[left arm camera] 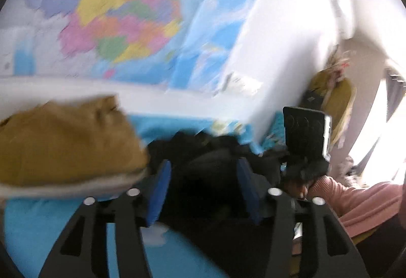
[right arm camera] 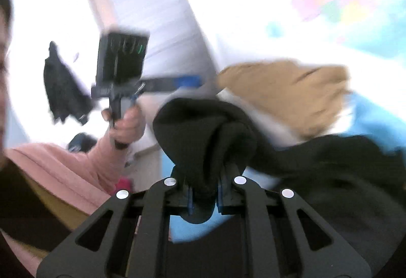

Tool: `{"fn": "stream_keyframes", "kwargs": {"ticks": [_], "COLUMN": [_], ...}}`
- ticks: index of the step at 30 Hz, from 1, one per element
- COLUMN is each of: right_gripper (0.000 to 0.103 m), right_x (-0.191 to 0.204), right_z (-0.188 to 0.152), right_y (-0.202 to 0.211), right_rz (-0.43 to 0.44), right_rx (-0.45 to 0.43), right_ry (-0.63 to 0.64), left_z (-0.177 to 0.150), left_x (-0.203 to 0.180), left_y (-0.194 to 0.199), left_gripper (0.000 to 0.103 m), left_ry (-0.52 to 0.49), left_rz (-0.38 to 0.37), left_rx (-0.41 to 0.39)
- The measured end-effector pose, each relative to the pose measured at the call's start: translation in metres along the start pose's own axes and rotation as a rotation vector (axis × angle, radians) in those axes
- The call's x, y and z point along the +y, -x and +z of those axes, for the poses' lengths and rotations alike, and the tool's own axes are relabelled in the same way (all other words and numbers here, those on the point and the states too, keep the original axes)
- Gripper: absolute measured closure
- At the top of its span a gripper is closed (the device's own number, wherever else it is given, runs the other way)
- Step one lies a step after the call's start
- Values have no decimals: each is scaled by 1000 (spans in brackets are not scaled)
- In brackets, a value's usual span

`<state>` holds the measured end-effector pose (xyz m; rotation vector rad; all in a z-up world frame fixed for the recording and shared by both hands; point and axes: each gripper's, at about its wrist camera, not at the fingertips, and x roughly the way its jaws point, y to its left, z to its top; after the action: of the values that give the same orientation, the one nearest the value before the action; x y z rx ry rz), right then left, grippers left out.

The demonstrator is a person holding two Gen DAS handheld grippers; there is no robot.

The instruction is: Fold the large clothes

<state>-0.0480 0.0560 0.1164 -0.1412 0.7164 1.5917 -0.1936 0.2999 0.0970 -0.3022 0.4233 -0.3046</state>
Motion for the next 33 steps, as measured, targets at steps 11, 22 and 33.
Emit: {"fn": "stream_keyframes", "kwargs": {"ticks": [11,22,33], "right_gripper": [45,30,99], "right_x": [-113,-109,-120], "right_z": [-123,-90,-66], "right_y": [121,85,-26], "right_rz": [-571,-504,-370], "right_rx": [342,208,376], "right_ry": [-365,-218,-58], "left_z": [-34,-87,-91], "left_x": [23,27,63], "left_y": [-126,-222,-204], "left_gripper": [27,38,79], "left_ry": [31,-57,84], "left_rz": [120,234,267], "left_rx": [206,438,432]}}
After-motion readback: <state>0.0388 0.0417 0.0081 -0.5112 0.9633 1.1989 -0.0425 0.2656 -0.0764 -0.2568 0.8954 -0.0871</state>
